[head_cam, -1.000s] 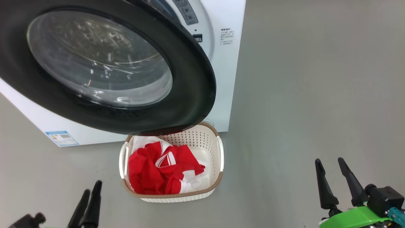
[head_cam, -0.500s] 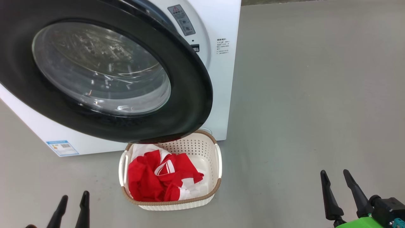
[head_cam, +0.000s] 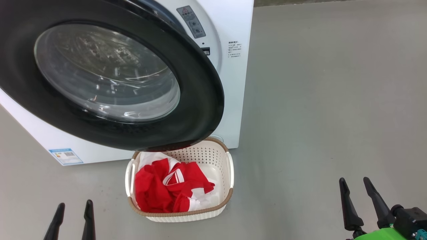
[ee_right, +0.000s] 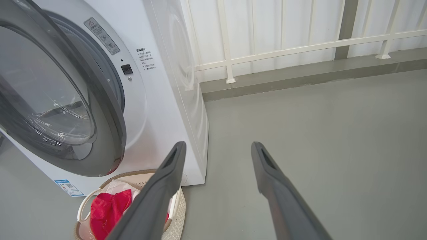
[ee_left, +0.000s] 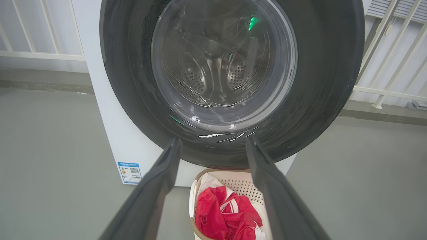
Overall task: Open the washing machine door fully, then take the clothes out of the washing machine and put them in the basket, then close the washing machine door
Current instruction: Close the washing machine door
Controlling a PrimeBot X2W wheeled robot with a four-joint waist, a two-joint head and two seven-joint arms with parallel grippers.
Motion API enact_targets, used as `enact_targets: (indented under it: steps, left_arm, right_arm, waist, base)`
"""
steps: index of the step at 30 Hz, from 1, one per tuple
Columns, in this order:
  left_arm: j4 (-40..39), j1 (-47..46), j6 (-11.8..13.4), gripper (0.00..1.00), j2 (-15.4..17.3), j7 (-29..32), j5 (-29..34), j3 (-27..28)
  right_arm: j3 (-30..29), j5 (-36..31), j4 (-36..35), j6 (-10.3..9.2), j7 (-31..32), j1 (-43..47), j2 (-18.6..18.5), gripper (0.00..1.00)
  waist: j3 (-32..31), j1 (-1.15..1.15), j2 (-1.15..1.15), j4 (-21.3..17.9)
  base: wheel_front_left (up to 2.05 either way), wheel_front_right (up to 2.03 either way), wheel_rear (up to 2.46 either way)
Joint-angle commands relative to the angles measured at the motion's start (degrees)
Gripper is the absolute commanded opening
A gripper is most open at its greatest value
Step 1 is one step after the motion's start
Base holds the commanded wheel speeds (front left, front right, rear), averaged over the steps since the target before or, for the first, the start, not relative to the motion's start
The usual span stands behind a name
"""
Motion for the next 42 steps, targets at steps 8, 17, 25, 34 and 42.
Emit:
enact_targets:
  steps: [8,17,25,34,42]
  left_arm:
    - [-1.73,-0.96,-0.32,1.00,-0.08,-0.52,1.09,2.35]
    - [-1.48,-1.98,-0.32,1.00,-0.74,-0.52,1.02,1.14]
    - [-1.00,-3.19,-0.32,1.00,-1.95,-0.52,0.66,-0.55]
    - [-0.19,-4.66,-0.32,1.00,-2.43,-0.52,-0.11,-2.15]
    - [0.01,-6.41,-0.32,1.00,-2.58,-0.52,-1.38,-4.04]
  right_arm:
    - [1.01,-0.49,-1.55,0.28,-0.37,-0.71,-0.83,1.00]
    - [3.38,-0.11,-1.18,0.28,-0.37,-2.19,-0.83,0.00]
    - [8.05,1.29,-0.27,0.28,-0.37,-6.57,-0.83,0.00]
    - [11.48,1.14,0.63,0.28,-0.37,-12.84,-0.83,0.00]
    - [13.20,0.48,1.64,0.28,-0.37,-19.19,-0.83,0.00]
  waist:
    - [0.21,0.00,0.00,0.03]
    - [0.88,0.00,0.00,1.52]
    - [1.94,0.00,0.00,5.07]
    - [3.17,0.00,0.00,9.74]
    - [5.59,0.00,0.00,14.28]
  base:
    - [0.00,0.00,0.00]
    - [0.00,0.00,0.00]
    - [0.00,0.00,0.00]
    - [0.00,0.00,0.00]
    - [0.00,0.00,0.00]
